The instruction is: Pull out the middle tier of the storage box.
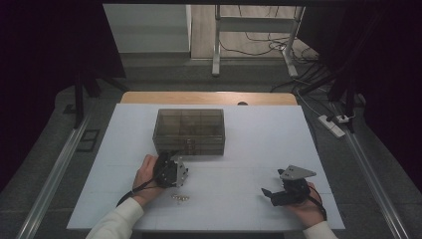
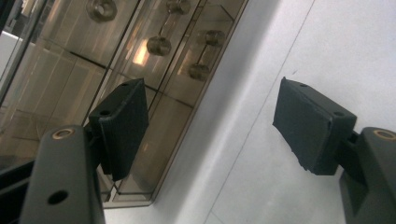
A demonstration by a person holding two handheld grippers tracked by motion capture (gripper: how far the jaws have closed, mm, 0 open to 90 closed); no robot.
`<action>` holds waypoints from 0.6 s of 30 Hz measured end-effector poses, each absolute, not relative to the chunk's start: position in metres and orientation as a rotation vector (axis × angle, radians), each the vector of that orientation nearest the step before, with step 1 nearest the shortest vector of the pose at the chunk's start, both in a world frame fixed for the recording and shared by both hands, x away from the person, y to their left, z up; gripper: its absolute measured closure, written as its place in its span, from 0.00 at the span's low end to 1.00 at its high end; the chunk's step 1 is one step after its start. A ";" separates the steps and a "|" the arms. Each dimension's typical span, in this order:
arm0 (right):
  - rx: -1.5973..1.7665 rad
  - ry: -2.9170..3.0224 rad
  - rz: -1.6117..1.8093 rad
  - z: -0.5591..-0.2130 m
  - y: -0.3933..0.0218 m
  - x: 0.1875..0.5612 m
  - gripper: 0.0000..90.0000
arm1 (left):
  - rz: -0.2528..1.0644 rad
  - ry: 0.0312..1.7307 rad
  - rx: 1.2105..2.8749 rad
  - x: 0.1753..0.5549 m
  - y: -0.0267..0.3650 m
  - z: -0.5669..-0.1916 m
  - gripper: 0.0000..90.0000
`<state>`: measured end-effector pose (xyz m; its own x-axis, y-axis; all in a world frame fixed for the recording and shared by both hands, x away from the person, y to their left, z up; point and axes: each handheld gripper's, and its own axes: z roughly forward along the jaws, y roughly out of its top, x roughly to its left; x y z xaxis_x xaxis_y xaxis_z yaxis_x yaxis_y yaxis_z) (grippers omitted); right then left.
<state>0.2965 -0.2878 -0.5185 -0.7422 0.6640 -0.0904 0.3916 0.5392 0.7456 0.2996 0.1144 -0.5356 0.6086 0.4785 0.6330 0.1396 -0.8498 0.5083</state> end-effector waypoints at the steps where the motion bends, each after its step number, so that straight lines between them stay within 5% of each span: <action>1: 0.869 2.416 1.039 -0.519 -0.288 0.297 0.08 | 1.131 0.491 2.426 0.300 0.114 -0.536 0.29; 18: 0.869 2.416 1.036 -0.519 -0.288 0.297 0.08 | 1.133 0.505 2.416 0.303 0.116 -0.535 0.29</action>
<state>0.2967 -0.2878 -0.5186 -0.7414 0.6649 -0.0909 0.3924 0.5395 0.7449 0.3031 0.1157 -0.5353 0.6012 0.4884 0.6325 0.1435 -0.8446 0.5158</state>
